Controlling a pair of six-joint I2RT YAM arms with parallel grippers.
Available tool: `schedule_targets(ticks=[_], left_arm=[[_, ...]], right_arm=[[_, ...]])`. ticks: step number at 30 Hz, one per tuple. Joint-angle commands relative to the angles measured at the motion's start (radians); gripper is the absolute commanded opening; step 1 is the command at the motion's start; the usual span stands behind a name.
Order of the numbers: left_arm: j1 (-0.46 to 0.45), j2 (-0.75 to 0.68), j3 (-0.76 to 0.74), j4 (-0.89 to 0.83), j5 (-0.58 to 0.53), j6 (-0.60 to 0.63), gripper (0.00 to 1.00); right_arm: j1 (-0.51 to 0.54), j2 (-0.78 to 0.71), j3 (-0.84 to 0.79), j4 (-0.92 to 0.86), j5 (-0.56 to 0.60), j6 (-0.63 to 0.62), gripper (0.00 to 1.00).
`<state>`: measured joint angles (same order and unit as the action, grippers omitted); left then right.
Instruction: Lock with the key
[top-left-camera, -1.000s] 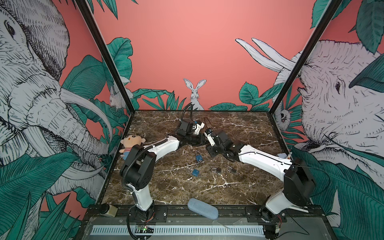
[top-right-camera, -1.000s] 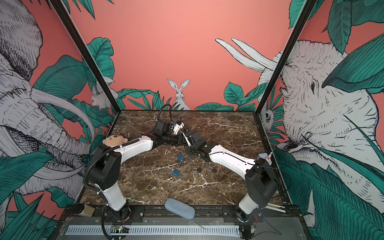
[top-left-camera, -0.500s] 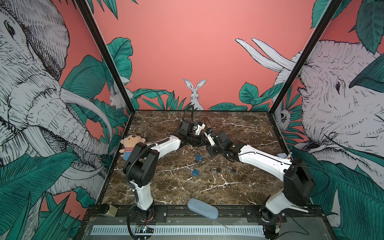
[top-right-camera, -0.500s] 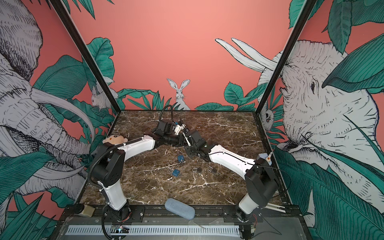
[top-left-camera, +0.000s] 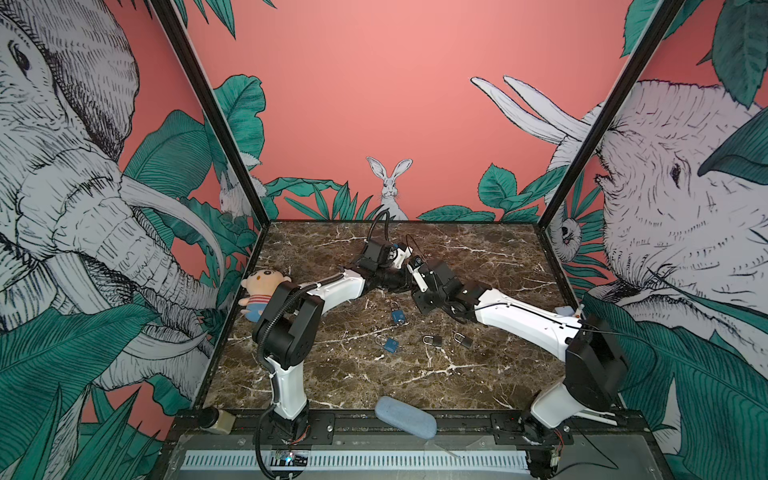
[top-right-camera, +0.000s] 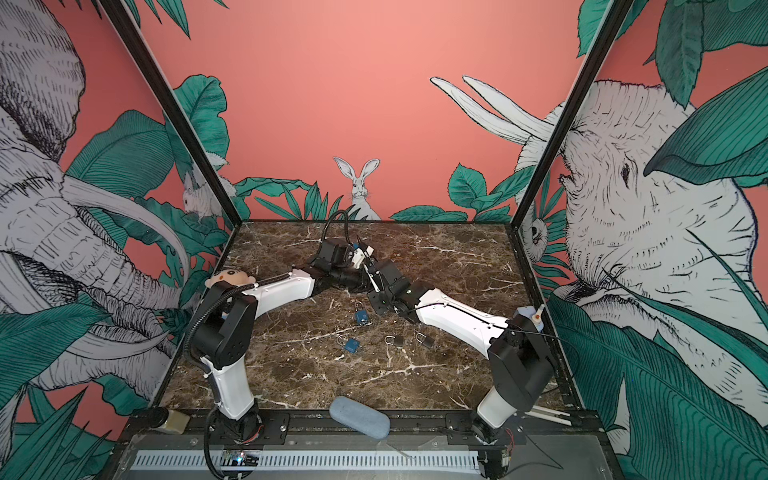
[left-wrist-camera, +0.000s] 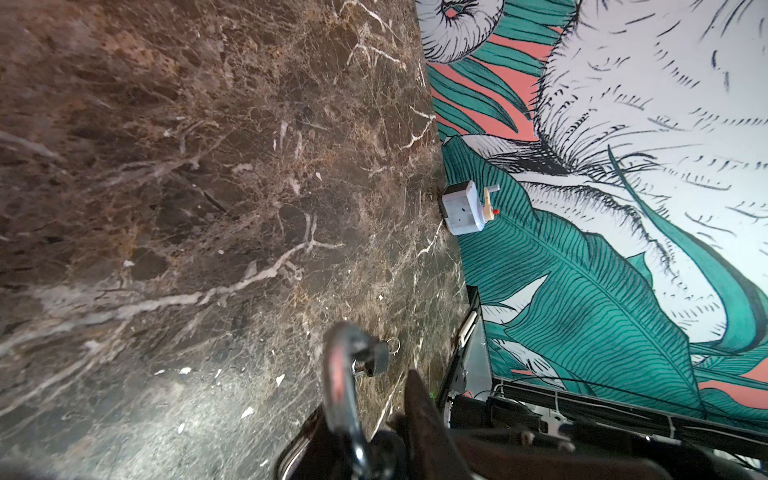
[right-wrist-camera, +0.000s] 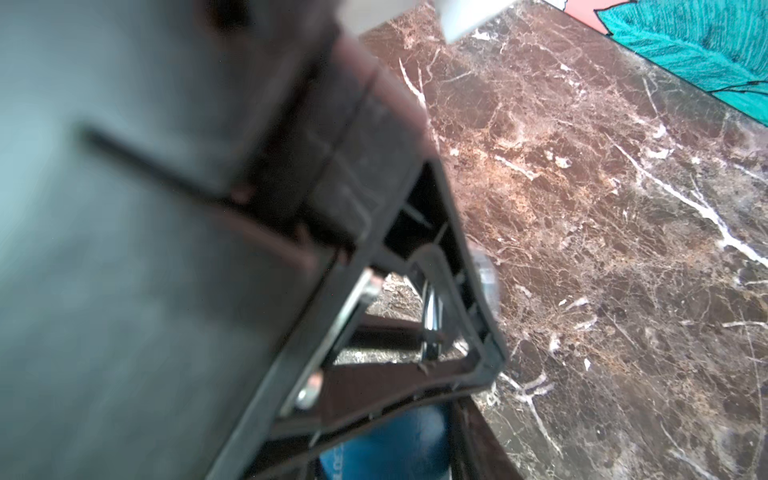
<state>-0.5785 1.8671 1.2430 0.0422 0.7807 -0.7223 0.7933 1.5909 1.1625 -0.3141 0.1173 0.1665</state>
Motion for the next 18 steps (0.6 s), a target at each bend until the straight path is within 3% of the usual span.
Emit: schedule_targets(ticks=[1,3,15,18], left_arm=[[-0.018,-0.01,0.019,0.015,0.022,0.014,0.07],[-0.018,-0.013,0.016,0.013,0.016,0.015,0.0],[-0.017,-0.053,-0.022,0.068,-0.042,-0.004,0.0],[-0.015,-0.068,-0.029,0.079,-0.063,-0.005,0.0]], right_arm=[[0.014,-0.007,0.039,0.073,0.008,-0.024,0.11],[0.015,-0.009,0.034,0.076,0.012,-0.022,0.11],[0.014,-0.036,-0.001,0.081,0.023,-0.017,0.11],[0.014,-0.045,-0.014,0.088,0.024,-0.015,0.16]])
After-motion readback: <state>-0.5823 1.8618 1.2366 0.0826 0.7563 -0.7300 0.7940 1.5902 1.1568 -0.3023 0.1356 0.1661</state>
